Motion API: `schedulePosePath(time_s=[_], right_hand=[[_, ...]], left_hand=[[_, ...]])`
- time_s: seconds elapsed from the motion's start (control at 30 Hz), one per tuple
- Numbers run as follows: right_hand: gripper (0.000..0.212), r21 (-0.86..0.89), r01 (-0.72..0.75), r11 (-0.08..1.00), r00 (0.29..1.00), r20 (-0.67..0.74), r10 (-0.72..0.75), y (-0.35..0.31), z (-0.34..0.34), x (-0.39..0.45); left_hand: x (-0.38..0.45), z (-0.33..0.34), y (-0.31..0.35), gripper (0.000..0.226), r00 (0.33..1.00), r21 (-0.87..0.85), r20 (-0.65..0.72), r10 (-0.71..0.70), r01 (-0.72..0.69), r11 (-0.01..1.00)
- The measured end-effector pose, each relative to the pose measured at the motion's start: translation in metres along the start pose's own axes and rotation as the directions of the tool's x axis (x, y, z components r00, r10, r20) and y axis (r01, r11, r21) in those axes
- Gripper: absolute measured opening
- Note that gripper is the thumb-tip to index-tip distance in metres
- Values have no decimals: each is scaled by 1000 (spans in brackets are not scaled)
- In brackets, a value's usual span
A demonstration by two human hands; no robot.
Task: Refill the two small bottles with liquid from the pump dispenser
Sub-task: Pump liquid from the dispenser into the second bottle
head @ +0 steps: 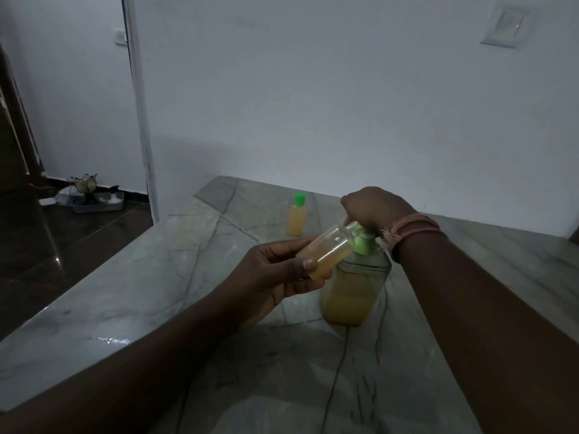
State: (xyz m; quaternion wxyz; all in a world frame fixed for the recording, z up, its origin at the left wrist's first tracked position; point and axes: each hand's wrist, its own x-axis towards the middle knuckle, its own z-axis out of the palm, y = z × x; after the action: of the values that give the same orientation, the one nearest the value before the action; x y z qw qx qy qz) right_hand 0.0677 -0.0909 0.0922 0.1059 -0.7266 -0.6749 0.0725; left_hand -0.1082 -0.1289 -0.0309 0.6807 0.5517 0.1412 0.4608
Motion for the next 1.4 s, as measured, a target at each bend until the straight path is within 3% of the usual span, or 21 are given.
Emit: schedulePosePath(time_s=[0.17, 0.3, 0.63, 0.77, 0.9, 1.23, 1.4], right_hand=[[41, 49, 21, 999, 999, 33, -23, 4, -4, -1], [55, 123, -43, 991, 998, -40, 48, 2, -15, 2], [50, 273, -113, 955, 979, -134, 154, 14, -3, 20], [40, 212, -98, 972, 987, -106, 122, 16, 0, 23], [33, 221, -100, 970, 964, -221, 149, 21, 8, 25], [37, 77, -21, 997, 964, -261, 40, 14, 2, 20], [39, 155, -22, 988, 936, -344, 75, 19, 11, 21]], left_hand=[[-2, 4, 3, 45, 1000, -17, -9, -4, 4, 1000], [-3, 7, 6, 55, 1000, -24, -9, -12, 12, 1000], [0, 4, 3, 56, 1000, -21, 2, 3, -3, 1000], [0, 4, 2, 54, 1000, 17, -1, 5, -5, 1000], [1, 1, -1, 52, 1000, 62, 5, 12, -12, 998], [-1, 3, 1, 54, 1000, 105, -19, 7, -5, 994], [1, -1, 0, 54, 1000, 108, -4, 6, -6, 994]])
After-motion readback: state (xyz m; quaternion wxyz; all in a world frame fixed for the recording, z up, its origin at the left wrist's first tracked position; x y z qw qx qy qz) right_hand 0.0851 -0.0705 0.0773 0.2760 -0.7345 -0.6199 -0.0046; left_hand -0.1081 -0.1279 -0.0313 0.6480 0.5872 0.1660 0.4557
